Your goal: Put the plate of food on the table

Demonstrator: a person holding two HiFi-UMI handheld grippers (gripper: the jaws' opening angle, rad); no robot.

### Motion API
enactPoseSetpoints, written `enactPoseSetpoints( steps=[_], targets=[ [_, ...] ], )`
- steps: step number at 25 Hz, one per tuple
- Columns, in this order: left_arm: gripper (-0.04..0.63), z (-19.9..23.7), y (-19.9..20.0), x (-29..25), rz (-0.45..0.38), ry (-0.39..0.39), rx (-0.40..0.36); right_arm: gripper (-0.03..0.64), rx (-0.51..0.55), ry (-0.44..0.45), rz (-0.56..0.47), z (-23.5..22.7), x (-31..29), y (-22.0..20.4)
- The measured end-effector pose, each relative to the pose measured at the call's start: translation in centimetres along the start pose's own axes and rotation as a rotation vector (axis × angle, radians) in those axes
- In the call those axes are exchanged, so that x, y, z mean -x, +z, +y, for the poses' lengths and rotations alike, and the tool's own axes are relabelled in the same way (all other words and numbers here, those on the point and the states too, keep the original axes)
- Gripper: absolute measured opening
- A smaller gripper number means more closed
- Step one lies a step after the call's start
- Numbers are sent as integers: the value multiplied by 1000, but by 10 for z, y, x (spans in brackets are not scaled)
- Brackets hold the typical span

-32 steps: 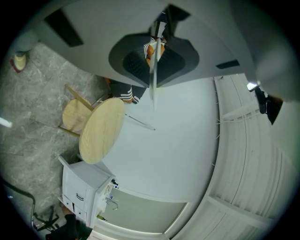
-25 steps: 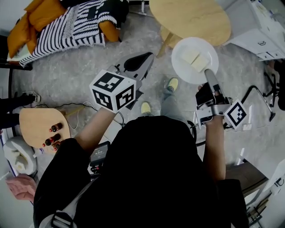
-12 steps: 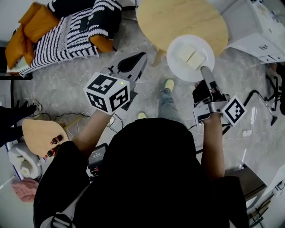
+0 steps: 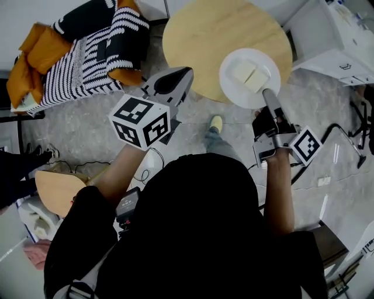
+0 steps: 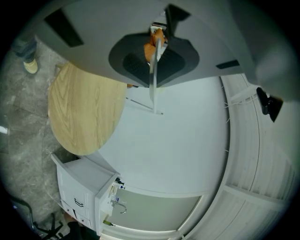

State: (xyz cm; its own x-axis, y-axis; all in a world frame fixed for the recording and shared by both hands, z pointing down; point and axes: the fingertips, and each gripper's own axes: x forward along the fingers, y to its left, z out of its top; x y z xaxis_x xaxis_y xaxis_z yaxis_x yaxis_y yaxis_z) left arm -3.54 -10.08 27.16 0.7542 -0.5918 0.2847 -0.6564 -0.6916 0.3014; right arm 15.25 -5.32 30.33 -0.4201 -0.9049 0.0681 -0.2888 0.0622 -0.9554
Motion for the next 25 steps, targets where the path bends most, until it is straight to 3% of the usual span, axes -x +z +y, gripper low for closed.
enactPoseSetpoints(
  steps=[8,14,25],
  targets=[
    [6,15,29,-50,-16,37,13,32,-16,-2,40,-18,-36,41],
    [6,35,39,-128,25,79,22,32,-65,-21,78,-63,-73,97],
    [6,29,34,-141,66,116,40,32,-65,-49,114,-82,-68,100]
  ],
)
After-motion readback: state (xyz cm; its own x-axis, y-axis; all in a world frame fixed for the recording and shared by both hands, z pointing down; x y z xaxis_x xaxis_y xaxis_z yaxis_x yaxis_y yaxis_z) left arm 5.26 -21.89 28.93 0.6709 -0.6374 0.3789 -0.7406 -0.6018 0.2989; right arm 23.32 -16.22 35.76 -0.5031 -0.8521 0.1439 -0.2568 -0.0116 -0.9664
